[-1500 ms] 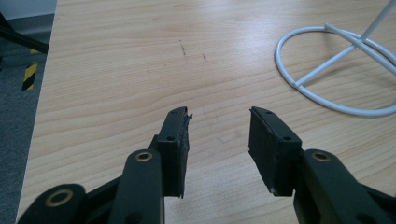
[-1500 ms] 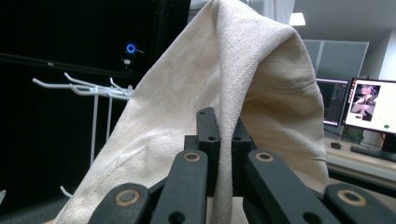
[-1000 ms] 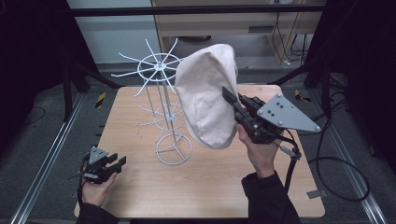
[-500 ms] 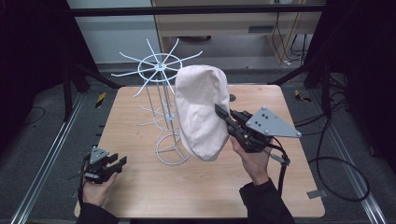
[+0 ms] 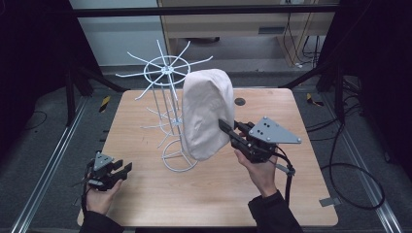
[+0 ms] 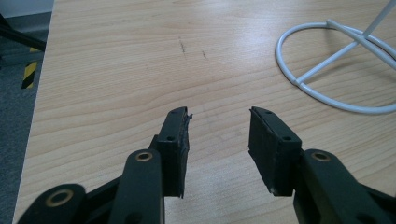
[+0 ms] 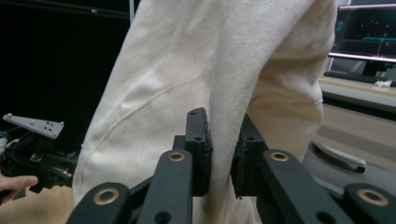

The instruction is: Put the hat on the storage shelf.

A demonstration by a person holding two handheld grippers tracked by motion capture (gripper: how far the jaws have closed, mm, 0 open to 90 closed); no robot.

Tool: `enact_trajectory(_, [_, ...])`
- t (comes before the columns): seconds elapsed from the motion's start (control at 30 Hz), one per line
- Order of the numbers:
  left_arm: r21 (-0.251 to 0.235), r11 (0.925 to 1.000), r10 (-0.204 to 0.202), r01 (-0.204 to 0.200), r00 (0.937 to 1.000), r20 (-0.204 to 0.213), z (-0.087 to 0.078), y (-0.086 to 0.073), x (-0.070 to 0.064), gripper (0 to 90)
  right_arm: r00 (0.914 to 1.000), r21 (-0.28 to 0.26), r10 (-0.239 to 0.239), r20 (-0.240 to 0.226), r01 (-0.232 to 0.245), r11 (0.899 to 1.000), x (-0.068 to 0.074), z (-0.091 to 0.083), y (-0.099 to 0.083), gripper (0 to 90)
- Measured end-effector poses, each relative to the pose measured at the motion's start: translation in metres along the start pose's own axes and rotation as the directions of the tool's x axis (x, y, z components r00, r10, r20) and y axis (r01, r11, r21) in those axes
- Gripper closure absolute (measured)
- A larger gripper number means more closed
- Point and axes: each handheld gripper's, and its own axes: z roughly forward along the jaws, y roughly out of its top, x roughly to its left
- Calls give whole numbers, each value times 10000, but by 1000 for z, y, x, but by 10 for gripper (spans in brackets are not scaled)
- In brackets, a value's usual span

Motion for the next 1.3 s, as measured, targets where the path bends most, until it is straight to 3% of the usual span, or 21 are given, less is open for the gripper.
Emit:
enact_trajectory(0.2, [1, 10000, -29, 29, 10000, 25, 0, 0, 0, 577, 9998, 103, 31, 209, -33, 9999, -2, -12, -4, 658])
enact_trajectory(0.37, [7, 10000, -23, 23, 10000, 2, 0, 0, 0, 577, 9973, 150, 386, 620, -396, 9991, -9, -34, -14, 474])
enact_trajectory(0.53, [32, 10000, -65, 65, 10000, 31, 1, 0, 0, 575, 9870, 235, 1011, 1252, -1048, 9942, -26, -61, -36, 356])
enact_trajectory(0.63, [36, 9999, -115, 115, 9999, 52, 2, 0, 0, 575, 9762, 639, 1219, 1792, -1352, 9887, -36, -73, -56, 316])
enact_trajectory(0.8, [98, 9999, -81, 80, 9999, 116, 3, -1, 0, 571, 9565, 1709, 1249, 2635, -1737, 9699, -55, -82, -98, 263])
enact_trajectory(0.93, [65, 10000, -22, 21, 9998, 174, 3, -1, 0, 562, 9467, 2116, 1387, 2906, -2050, 9556, -65, -87, -123, 227])
enact_trajectory(1.1, [62, 10000, 55, -57, 9998, 210, 5, -4, -1, 517, 9265, 2325, 1830, 3288, -2672, 9352, -78, -94, -151, 204])
enact_trajectory(1.27, [79, 10000, 52, -54, 9996, 276, 9, -5, 0, 460, 9018, 2975, 1721, 3964, -3036, 9052, -91, -98, -173, 186])
enact_trajectory(1.3, [94, 9999, 81, -84, 9996, 284, 9, -5, 0, 450, 8995, 3029, 1686, 4032, -3050, 9029, -93, -99, -175, 184])
